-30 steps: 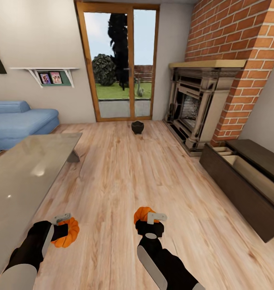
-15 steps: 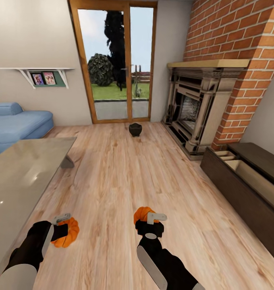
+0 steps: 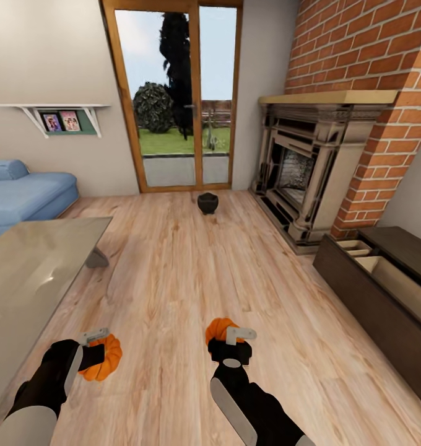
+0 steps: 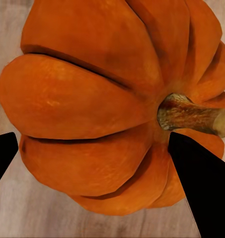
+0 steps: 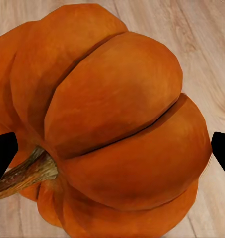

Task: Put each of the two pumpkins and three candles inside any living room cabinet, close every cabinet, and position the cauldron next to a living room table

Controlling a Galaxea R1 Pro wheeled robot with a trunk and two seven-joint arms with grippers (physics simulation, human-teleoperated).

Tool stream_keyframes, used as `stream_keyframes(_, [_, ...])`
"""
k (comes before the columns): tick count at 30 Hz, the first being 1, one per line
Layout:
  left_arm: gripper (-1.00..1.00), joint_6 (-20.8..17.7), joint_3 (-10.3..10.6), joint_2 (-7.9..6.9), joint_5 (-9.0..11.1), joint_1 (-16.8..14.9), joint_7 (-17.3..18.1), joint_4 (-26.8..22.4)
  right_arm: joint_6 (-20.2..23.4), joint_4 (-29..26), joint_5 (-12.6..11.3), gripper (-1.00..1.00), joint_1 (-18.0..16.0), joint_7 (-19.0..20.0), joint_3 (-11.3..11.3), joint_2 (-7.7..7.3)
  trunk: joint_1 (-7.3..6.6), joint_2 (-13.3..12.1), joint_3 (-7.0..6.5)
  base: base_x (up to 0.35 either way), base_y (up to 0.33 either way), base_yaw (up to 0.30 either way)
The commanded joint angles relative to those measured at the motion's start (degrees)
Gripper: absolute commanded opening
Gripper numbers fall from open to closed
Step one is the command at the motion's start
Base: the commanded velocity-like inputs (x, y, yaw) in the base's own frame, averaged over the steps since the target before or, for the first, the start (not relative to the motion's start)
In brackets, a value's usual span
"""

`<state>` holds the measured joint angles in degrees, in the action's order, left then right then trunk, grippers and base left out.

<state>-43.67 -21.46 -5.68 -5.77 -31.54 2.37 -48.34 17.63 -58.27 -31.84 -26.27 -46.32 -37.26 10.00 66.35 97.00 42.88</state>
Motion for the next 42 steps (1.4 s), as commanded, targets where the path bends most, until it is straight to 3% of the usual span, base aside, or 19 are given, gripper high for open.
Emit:
stream_keyframes(1, [-1.00,0.0,0.0,0.00,-0.1,0.0,-0.1,0.0,0.0,0.0,0.2,-1.00,0.0,0.0,0.0,0.00,0.00,0.0,-0.01,0.331,0.000,0.000])
stream_keyframes(42, [-1.00,0.0,-0.1,-0.03,0.0,0.0,-0.2,0.0,-0.1,0.0,0.2,-1.00,0.0,0.0,0.0,0.00,0.00,0.0,-0.01,0.331,0.000,0.000])
